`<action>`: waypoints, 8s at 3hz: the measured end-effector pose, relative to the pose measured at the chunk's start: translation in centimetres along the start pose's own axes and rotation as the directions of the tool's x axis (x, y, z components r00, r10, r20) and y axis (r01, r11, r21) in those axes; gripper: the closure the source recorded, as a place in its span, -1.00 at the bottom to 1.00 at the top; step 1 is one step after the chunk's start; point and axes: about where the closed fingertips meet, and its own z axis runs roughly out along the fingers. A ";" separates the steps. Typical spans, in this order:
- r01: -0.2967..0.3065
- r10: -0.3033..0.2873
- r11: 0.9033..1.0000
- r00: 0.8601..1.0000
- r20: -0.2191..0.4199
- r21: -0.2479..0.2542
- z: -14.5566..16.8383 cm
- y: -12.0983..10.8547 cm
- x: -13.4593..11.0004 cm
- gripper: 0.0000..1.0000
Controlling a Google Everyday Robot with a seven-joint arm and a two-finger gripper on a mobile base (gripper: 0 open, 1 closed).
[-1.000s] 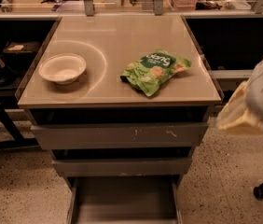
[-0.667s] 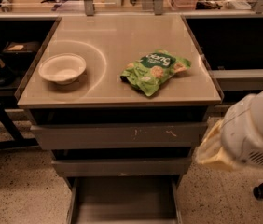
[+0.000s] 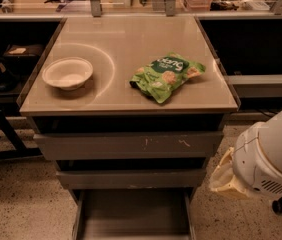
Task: Close bottom drawer
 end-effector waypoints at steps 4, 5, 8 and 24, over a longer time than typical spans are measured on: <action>-0.151 0.162 0.927 0.987 0.002 -0.343 26.2 11.0 6.4 1.00; -0.151 0.162 0.927 0.987 0.002 -0.343 26.2 11.0 6.4 1.00; -0.173 0.210 0.896 0.977 0.047 -0.410 42.3 13.3 10.0 1.00; -0.253 0.309 0.878 0.948 0.077 -0.407 62.9 12.0 12.9 -0.71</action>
Offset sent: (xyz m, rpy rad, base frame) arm -0.0807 0.0538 -0.2522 0.1558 0.3215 -0.0275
